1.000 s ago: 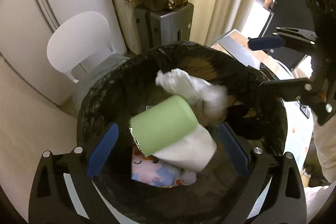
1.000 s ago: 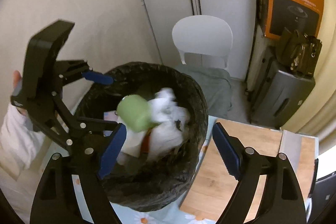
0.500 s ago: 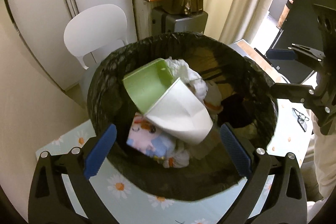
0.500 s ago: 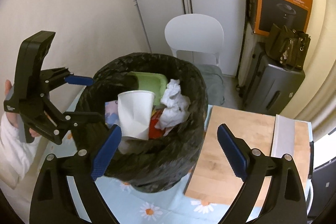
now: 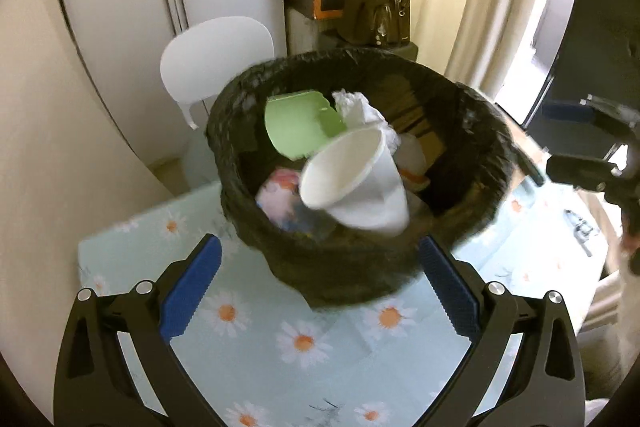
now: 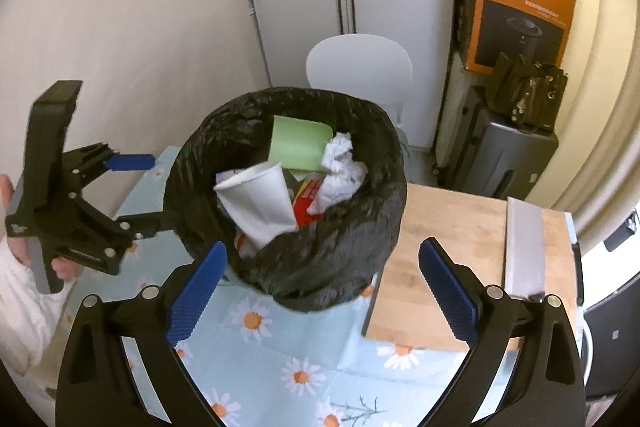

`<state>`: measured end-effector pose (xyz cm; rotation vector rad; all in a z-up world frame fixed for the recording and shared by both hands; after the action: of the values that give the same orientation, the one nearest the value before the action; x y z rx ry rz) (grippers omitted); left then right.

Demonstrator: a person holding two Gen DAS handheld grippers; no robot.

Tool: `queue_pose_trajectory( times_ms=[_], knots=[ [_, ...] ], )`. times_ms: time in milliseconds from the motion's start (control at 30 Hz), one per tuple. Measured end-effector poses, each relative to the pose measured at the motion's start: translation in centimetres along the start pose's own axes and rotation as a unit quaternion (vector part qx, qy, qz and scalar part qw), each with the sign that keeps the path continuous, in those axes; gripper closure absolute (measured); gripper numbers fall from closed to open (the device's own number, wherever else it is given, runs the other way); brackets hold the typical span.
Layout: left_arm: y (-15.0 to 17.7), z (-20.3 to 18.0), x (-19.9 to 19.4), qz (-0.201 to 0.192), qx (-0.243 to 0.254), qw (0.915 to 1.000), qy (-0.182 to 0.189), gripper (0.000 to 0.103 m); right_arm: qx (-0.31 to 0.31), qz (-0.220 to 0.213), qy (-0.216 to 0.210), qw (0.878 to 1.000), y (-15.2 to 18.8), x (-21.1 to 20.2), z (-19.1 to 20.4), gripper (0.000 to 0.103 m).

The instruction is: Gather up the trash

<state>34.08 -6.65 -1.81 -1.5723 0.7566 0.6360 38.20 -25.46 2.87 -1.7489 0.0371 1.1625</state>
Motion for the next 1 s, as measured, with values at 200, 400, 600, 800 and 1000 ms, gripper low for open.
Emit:
queue_pose_trajectory(
  times_ms=[200,400,600,800,1000],
  knots=[
    [3.6,-0.8,-1.4,-0.023,-0.009,0.9997,0.004,0.006,0.008,0.003,-0.009,1.0,2.7,-1.1,1.7,0.009],
    [6.7,-2.2,-3.4,-0.059,-0.011,0.9982,0.007,0.006,-0.012,-0.008,0.015,1.0,5.4,-2.7,3.4,0.009],
    [9.1,-3.4,-4.3,-0.067,-0.024,0.9975,0.008,0.006,0.0,-0.027,0.036,0.999,7.6,-4.1,3.3,0.008],
    [10.6,-3.9,-4.7,-0.076,-0.038,0.9958,-0.035,0.006,-0.005,-0.051,0.028,0.998,8.4,-5.1,2.9,0.008],
    [11.7,-4.3,-4.8,-0.075,-0.097,0.9918,-0.036,0.006,-0.042,-0.046,0.002,0.998,9.3,-5.1,3.2,0.008]
  ],
)
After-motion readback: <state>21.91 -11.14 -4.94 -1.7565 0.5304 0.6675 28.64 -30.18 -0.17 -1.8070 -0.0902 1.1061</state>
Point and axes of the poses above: each gripper's, at about its wrist camera, not at the fingertips, and x roughly the way its jaws point, z to its left, y to its underside, the point moved 6 cm from there along x, roughly the way its jaws point, and after that the axes turned 8 degrees about -x, right-handed, at the moved point
